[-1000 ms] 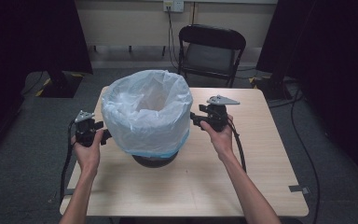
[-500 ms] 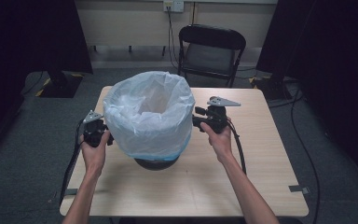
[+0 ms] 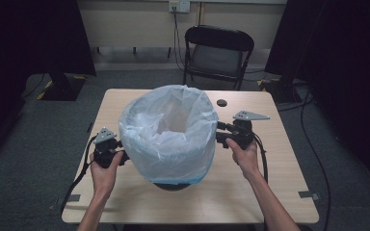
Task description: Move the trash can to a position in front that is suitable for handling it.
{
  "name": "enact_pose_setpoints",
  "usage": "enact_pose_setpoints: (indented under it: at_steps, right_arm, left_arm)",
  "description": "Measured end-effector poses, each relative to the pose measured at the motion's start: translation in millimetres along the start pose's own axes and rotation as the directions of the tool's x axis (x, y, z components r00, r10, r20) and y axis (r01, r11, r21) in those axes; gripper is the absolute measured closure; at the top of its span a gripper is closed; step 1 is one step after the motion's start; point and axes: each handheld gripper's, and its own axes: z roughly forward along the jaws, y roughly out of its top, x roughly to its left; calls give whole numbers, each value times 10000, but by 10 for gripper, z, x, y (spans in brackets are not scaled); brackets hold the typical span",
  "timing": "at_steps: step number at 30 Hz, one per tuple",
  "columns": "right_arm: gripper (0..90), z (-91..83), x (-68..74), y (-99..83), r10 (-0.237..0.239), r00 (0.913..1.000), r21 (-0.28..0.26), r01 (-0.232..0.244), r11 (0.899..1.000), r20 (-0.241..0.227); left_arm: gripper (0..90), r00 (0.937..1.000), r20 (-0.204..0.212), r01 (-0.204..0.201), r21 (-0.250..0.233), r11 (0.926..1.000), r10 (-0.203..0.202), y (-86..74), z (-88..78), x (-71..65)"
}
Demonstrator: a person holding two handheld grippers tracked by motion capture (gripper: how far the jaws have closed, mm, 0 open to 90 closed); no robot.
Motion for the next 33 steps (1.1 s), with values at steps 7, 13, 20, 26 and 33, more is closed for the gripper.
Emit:
enact_pose_setpoints:
  at_steps: [7, 13, 20, 26, 33]
  right_arm:
    - [457, -230, -4, -125, 193, 9998, -159, -194, 9997, -64]
    - [440, -360, 12, -157, 116, 9998, -61, -115, 9999, 149]
    - [423, -479, -34, -185, 185, 9991, -58, -183, 9998, 393]
    - [412, -560, -93, -206, 273, 9985, -104, -268, 9996, 468]
    - [306, -663, -147, -176, 255, 9973, -181, -243, 9995, 692]
  left_arm:
    - [452, 9960, 818, 347, 10, 9994, -346, -44, -23, -112]
    - [436, 9986, 330, -410, 170, 9990, 404, -35, -72, -323]
    - [431, 9958, 890, -223, 49, 9997, 217, -21, -30, -412]
    - [420, 9900, 1410, 49, 33, 10000, -54, -32, 30, -435]
    - [285, 9955, 939, -74, -310, 9995, 103, 91, -185, -276]
